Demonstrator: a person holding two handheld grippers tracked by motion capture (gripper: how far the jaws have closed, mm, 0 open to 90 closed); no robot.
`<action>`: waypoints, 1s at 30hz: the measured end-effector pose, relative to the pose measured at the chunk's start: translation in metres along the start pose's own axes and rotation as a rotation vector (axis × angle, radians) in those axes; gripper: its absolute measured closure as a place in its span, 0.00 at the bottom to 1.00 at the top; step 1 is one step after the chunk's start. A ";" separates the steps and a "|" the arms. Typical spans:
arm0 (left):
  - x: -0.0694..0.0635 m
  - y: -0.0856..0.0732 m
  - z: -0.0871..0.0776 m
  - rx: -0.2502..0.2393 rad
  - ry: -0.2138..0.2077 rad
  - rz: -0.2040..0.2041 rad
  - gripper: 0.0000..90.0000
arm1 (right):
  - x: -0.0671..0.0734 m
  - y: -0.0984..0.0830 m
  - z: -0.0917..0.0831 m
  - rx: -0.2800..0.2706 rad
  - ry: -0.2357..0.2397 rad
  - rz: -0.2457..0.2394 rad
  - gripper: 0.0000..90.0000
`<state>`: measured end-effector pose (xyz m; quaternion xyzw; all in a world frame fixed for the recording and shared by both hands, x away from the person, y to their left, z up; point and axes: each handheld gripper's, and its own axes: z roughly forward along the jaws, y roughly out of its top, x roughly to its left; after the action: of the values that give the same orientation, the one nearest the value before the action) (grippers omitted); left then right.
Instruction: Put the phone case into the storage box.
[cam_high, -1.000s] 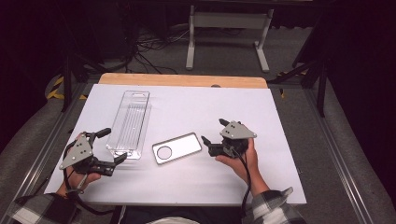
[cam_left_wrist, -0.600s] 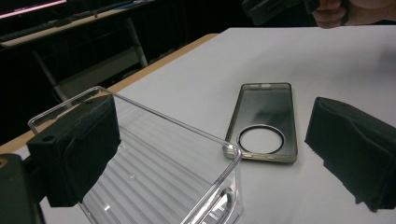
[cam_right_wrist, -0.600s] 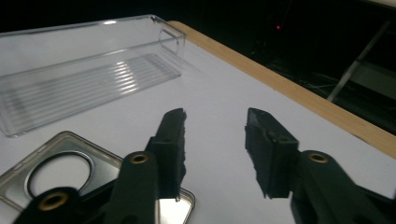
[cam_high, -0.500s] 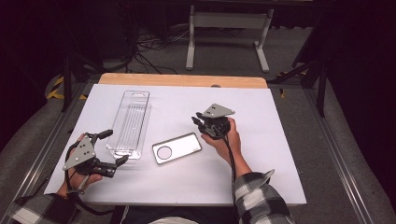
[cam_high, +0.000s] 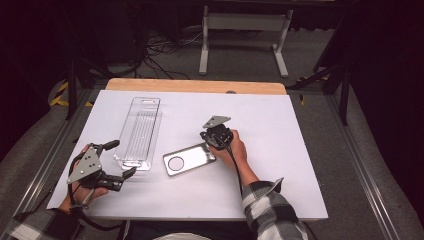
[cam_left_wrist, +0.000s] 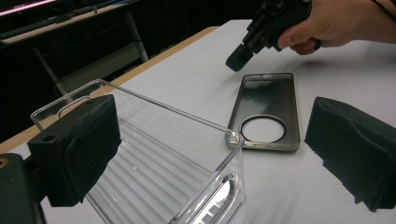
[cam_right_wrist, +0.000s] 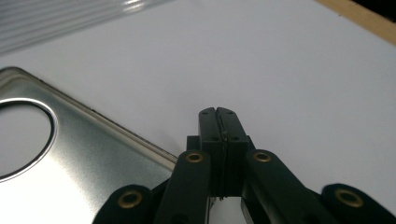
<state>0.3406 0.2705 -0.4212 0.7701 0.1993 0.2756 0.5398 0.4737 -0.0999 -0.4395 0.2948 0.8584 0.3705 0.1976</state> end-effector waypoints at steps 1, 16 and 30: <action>0.000 0.000 0.000 0.006 0.000 -0.002 0.04 | 0.002 -0.001 0.004 0.021 0.007 -0.005 1.00; -0.002 -0.001 0.002 0.029 -0.012 0.019 0.04 | 0.003 -0.007 0.006 0.070 0.027 0.001 1.00; -0.002 -0.002 0.003 0.035 -0.011 0.018 0.04 | 0.011 -0.026 -0.022 0.141 0.042 -0.053 1.00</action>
<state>0.3407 0.2682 -0.4243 0.7827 0.1941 0.2724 0.5248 0.4439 -0.1184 -0.4458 0.2772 0.8939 0.3097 0.1679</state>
